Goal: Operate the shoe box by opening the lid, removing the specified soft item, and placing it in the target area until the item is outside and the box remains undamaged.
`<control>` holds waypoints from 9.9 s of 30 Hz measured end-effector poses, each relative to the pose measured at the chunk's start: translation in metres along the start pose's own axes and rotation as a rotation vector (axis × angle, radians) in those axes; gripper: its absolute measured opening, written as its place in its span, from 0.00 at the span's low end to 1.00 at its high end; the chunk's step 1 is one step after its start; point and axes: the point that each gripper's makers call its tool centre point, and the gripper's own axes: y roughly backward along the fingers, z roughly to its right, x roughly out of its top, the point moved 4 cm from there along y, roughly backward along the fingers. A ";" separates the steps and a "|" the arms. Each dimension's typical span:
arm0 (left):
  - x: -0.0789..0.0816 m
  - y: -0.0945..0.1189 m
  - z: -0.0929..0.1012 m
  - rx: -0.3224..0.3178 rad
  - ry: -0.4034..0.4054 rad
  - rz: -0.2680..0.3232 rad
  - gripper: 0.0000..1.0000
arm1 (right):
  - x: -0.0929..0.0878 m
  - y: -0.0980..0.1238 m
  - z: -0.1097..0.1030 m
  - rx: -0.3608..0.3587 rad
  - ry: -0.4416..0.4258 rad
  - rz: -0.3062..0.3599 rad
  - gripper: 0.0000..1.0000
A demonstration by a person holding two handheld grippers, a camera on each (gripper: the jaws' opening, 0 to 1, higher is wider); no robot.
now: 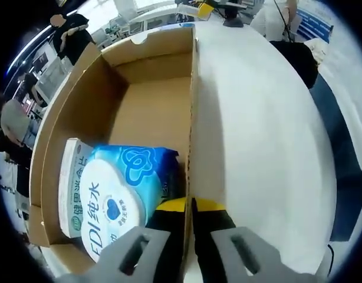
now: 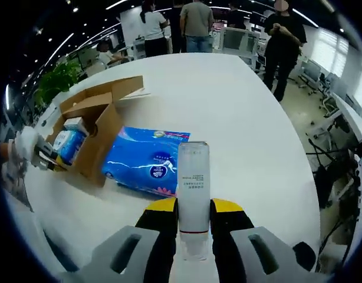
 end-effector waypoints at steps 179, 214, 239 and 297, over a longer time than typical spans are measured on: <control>0.000 -0.001 -0.002 -0.004 -0.014 0.003 0.01 | 0.126 -0.121 -0.315 0.524 0.538 0.165 0.35; 0.004 -0.003 -0.004 -0.005 -0.013 0.006 0.01 | 0.138 -0.120 -0.352 0.491 0.926 0.235 0.24; 0.005 -0.003 -0.006 -0.006 -0.010 0.014 0.01 | 0.140 -0.131 -0.365 0.441 1.210 0.256 0.17; 0.004 -0.001 -0.005 0.005 0.005 0.010 0.02 | 0.122 -0.116 -0.249 0.280 1.171 0.149 0.32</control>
